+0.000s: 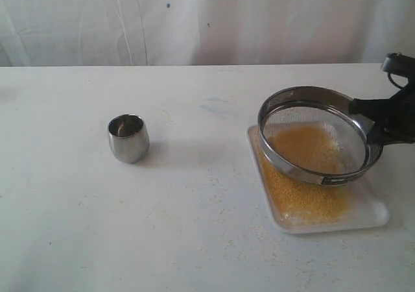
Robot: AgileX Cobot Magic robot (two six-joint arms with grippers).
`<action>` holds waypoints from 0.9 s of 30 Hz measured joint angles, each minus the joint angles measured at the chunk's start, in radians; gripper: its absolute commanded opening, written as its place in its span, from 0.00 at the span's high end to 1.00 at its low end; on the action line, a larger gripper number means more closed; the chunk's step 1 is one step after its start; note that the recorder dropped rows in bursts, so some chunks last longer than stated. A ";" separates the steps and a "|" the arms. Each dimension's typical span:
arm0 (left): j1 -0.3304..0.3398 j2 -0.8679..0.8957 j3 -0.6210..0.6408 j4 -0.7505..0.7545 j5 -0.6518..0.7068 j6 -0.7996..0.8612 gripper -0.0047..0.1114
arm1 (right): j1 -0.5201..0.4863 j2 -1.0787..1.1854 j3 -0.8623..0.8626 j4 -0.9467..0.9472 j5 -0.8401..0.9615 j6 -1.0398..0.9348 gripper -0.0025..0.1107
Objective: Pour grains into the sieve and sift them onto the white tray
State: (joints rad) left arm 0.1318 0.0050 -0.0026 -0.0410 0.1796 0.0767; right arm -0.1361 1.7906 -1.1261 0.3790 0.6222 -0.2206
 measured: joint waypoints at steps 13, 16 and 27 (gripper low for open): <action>0.000 0.000 0.000 0.000 0.000 0.000 0.96 | -0.004 -0.006 -0.029 0.003 0.113 -0.044 0.98; 0.000 0.000 0.000 0.000 0.000 0.000 0.96 | 0.002 -0.006 -0.027 -0.006 0.082 -0.071 0.98; 0.000 0.000 0.000 0.000 0.000 0.000 0.96 | 0.002 -0.006 -0.028 -0.012 -0.008 -0.041 0.98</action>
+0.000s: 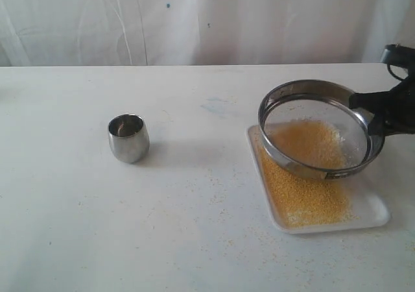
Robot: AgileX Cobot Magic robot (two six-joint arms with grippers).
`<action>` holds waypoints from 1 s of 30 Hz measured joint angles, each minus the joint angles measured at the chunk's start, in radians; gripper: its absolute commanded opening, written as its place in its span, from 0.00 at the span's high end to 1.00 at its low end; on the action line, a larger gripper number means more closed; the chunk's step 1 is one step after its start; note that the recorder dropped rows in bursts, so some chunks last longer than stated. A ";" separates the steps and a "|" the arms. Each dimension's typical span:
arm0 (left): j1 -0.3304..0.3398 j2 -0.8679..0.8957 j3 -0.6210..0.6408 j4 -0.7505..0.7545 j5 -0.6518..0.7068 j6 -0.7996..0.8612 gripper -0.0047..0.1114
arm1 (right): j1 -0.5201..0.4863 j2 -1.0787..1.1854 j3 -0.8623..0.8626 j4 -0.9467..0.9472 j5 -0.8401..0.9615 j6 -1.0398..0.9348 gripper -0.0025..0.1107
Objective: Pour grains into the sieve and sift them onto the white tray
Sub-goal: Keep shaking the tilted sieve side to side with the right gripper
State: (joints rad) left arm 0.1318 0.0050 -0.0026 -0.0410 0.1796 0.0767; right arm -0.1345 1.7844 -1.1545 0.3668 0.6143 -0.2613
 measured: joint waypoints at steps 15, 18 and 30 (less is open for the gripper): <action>0.000 0.000 0.000 0.000 0.000 0.000 0.96 | -0.004 -0.006 -0.001 -0.007 0.065 0.007 0.98; 0.000 0.000 0.000 0.000 0.000 0.000 0.96 | 0.000 0.001 0.001 -0.008 0.021 0.004 0.98; 0.000 0.000 0.000 0.000 0.000 0.000 0.96 | -0.004 -0.006 -0.002 -0.005 0.094 0.035 0.98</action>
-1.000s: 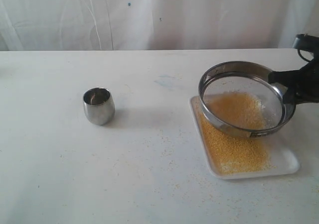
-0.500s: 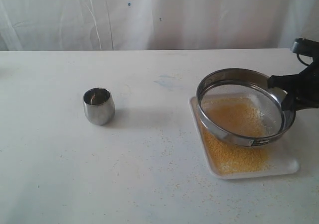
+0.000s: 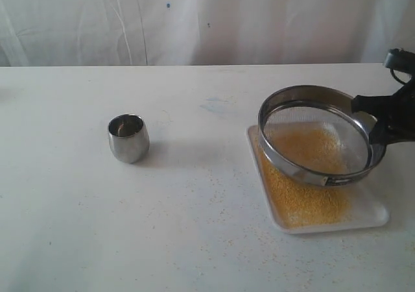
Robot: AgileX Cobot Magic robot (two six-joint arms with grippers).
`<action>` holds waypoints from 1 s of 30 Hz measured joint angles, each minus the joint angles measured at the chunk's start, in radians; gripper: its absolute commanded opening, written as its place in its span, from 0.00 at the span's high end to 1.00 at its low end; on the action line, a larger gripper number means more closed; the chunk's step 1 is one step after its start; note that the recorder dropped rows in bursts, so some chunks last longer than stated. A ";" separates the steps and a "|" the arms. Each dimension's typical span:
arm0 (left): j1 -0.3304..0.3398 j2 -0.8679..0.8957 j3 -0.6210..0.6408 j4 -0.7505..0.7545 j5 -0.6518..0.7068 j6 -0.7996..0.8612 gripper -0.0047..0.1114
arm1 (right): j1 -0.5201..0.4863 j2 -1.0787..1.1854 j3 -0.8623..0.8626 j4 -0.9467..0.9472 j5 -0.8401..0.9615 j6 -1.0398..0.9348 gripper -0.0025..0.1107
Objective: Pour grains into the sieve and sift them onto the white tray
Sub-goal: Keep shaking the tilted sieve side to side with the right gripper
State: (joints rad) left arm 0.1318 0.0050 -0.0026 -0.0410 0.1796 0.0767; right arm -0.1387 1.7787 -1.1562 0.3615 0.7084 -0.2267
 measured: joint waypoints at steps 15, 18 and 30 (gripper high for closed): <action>0.000 0.000 0.000 0.000 0.000 0.000 0.96 | -0.004 0.002 0.026 -0.003 -0.026 -0.047 0.98; 0.000 0.000 0.000 0.000 0.000 0.000 0.96 | -0.008 0.004 0.023 0.001 -0.094 -0.018 0.98; 0.000 0.000 0.000 0.000 0.000 0.000 0.96 | -0.010 0.016 0.053 -0.003 -0.106 0.066 0.98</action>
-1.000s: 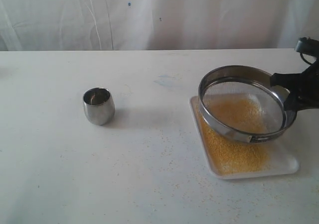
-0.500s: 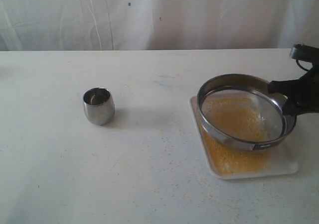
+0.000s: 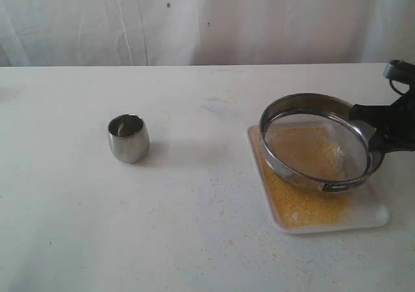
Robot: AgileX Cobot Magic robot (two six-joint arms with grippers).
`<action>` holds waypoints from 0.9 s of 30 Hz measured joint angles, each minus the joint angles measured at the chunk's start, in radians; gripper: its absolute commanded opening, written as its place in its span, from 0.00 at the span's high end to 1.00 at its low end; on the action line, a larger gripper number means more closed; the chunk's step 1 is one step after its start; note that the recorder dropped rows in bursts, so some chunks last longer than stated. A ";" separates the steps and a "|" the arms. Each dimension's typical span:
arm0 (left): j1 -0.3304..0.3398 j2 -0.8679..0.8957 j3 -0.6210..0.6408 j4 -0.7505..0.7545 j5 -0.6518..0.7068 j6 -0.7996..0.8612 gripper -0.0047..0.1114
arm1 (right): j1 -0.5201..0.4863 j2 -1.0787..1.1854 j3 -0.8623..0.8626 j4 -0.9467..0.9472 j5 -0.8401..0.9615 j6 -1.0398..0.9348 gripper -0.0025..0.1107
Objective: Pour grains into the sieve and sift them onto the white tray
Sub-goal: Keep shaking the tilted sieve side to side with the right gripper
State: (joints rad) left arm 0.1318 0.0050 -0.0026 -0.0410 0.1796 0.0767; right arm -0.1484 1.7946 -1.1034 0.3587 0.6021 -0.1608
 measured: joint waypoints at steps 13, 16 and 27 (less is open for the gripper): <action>0.000 0.000 0.000 0.000 0.000 0.000 0.96 | -0.028 0.033 -0.036 0.015 0.156 -0.033 0.98; 0.000 0.000 0.000 0.000 0.000 0.000 0.96 | -0.016 0.036 -0.030 0.002 0.138 -0.091 0.98; 0.000 0.000 0.000 0.000 0.000 0.000 0.96 | -0.017 0.043 -0.032 0.002 0.020 -0.043 0.98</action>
State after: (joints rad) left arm 0.1318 0.0050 -0.0026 -0.0410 0.1796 0.0767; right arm -0.1653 1.8375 -1.1359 0.3606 0.6222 -0.2034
